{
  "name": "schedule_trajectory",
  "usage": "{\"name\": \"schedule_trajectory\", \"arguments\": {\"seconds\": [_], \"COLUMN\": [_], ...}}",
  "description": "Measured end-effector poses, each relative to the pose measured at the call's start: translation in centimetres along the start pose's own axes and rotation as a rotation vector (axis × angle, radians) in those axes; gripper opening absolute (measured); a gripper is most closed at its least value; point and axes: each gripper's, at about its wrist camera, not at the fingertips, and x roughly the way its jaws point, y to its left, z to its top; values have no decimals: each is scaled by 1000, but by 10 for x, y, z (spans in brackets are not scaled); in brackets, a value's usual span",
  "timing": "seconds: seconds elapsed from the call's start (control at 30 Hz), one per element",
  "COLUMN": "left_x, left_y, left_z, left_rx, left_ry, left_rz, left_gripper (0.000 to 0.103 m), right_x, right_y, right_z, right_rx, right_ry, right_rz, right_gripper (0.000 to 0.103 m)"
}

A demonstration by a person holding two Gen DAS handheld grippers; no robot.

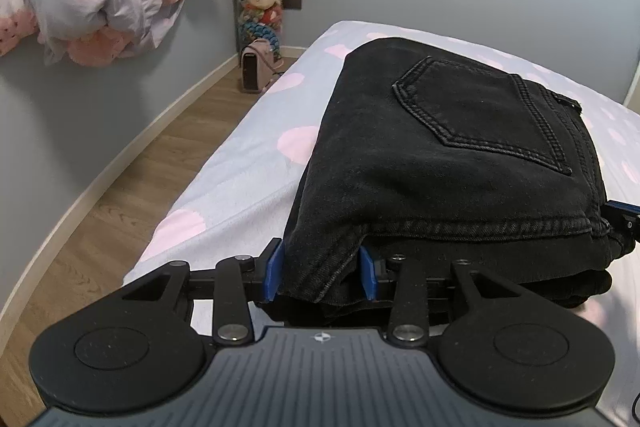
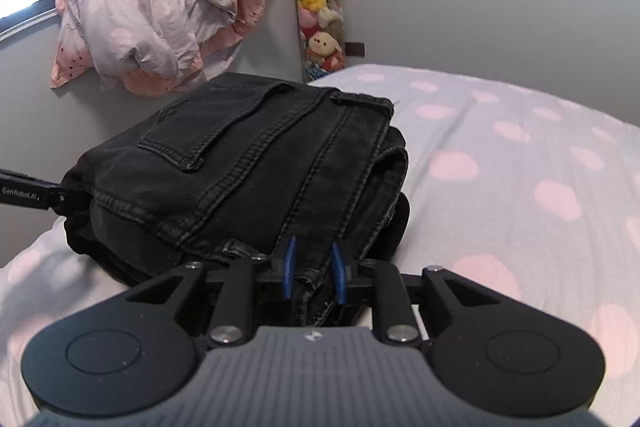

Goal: Fold clothes

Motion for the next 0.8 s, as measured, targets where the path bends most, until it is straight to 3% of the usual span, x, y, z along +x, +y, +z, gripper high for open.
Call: {"name": "schedule_trajectory", "arguments": {"seconds": [0.1, 0.2, 0.3, 0.37, 0.67, 0.8], "left_x": [-20, -52, -99, -128, -264, -319], "left_y": [-12, -26, -44, -58, -105, -124], "left_z": [2, 1, -4, -8, -34, -52], "left_rx": [4, 4, 13, 17, -24, -55], "left_ry": [0, -31, -73, -92, -203, -242], "left_rz": [49, 50, 37, 69, 162, 153], "left_gripper": [45, 46, 46, 46, 71, 81], "right_x": [-4, -15, -52, -82, -238, -309], "right_y": [2, -1, 5, 14, 46, 64], "right_z": [9, 22, 30, 32, 20, 8], "right_rx": [0, 43, 47, 11, -19, -51], "right_ry": [43, 91, 43, 15, -76, -149], "right_rz": [-8, -14, -25, -46, -34, -39], "right_gripper": [22, 23, 25, 31, 67, 79]}}
